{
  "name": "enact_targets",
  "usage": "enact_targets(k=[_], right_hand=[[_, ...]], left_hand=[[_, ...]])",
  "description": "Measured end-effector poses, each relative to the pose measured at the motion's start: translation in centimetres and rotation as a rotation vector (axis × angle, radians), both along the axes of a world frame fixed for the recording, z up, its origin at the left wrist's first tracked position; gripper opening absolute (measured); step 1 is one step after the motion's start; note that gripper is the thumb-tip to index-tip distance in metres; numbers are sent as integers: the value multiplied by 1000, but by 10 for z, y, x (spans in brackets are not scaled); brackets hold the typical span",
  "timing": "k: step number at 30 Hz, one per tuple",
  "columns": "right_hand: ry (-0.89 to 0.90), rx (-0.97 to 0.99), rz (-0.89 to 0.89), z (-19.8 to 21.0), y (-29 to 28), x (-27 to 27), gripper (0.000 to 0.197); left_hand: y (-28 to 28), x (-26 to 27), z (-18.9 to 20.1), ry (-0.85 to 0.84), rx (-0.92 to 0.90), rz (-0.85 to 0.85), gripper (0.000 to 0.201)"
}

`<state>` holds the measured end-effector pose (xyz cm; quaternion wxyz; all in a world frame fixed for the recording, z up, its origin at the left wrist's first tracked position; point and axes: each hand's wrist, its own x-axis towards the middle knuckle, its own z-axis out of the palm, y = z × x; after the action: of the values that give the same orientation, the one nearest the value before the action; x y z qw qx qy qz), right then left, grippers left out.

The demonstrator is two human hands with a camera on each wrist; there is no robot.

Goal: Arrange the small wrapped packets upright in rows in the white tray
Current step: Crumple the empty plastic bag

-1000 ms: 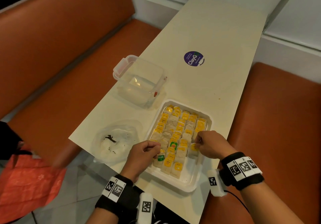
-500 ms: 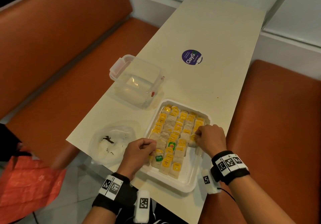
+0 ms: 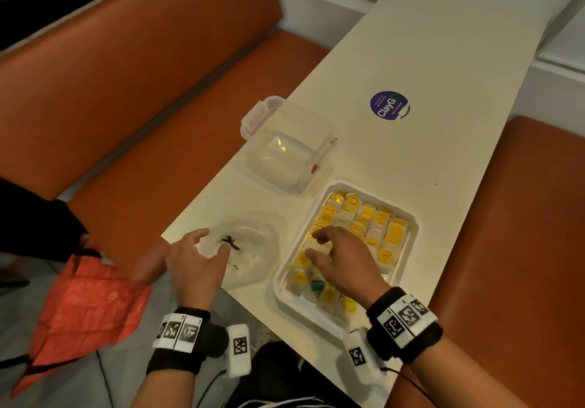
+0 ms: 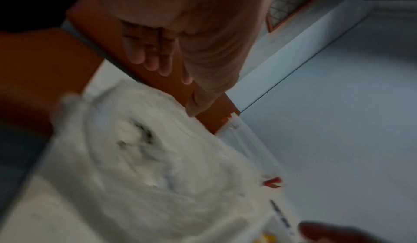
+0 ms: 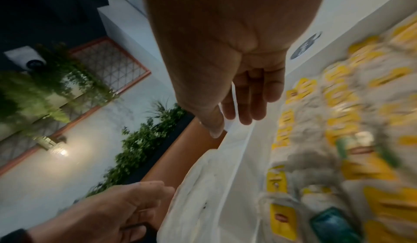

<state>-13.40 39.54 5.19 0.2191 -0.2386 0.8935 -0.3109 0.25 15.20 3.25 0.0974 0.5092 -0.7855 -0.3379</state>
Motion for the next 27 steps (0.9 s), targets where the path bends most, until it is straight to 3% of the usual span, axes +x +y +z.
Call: enact_targets(k=[2, 4, 6, 8, 11, 15, 19, 21, 23, 27], right_hand=[[18, -18, 54, -2, -25, 4, 45], [4, -1, 99, -4, -50, 5, 55], [-37, 57, 130, -8, -75, 3, 63], [-111, 147, 149, -11, -98, 1, 70], [-209, 273, 150, -15, -123, 0, 61], [-224, 210, 78, -12, -133, 4, 12], [-467, -8, -168, -6, -122, 4, 19], [-575, -111, -318, -1, -114, 5, 16], [-560, -136, -357, 1, -110, 10, 17], [-426, -105, -203, 6, -111, 22, 16]], left_hand=[[-18, 10, -12, -115, 67, 34, 79], [-29, 15, -27, -133, 219, 64, 97], [-33, 15, -36, -109, 348, 71, 85], [-37, 14, -41, -92, 367, 72, 53], [-45, 17, -45, -11, 412, 112, 24], [-59, 19, -40, 124, 463, 255, 19], [-76, 23, -33, 124, 435, 319, 21], [-78, 21, -23, 117, 477, 243, 18], [-69, 16, -5, 149, 517, 65, 18], [-38, 5, 20, 161, 651, -347, 41]])
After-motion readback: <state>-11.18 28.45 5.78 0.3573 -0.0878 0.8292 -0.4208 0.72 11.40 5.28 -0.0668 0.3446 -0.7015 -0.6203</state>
